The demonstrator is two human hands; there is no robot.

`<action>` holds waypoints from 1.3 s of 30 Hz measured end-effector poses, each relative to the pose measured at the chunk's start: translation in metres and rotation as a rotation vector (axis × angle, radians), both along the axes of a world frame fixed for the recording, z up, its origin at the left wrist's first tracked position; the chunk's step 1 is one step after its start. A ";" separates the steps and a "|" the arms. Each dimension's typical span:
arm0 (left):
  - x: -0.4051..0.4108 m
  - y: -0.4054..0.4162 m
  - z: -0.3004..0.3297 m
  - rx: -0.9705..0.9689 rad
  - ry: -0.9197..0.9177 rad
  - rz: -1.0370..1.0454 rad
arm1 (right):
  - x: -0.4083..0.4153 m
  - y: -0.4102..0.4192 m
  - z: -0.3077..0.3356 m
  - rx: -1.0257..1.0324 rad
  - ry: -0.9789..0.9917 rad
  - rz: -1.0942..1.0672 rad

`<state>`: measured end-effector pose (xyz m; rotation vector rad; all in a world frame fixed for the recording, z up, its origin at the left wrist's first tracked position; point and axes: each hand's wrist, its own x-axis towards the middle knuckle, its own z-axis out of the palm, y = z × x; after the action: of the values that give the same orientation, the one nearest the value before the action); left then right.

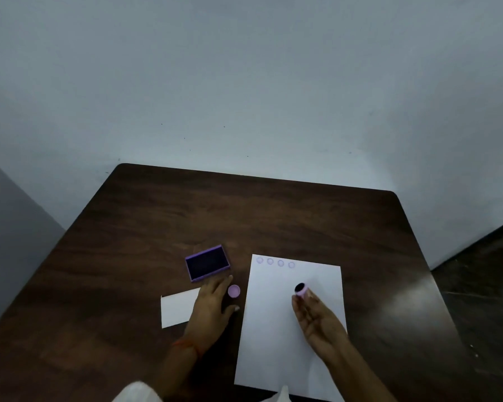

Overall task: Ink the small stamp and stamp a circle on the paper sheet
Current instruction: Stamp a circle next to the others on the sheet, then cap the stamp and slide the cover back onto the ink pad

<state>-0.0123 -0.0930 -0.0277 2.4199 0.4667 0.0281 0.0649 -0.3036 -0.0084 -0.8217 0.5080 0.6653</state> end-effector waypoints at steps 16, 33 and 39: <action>0.006 -0.008 0.019 -0.107 -0.024 0.093 | -0.010 0.017 0.006 -0.391 -0.236 0.208; -0.019 -0.019 0.070 -0.300 -0.256 0.091 | -0.029 0.070 0.034 -0.599 -0.742 0.441; -0.026 -0.014 0.069 -0.428 -0.240 0.124 | -0.031 0.068 0.042 -0.580 -0.748 0.506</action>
<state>-0.0388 -0.1070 0.0418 1.9366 0.4581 0.2452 0.0338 -0.2359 0.0335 -1.6861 -0.2237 0.6124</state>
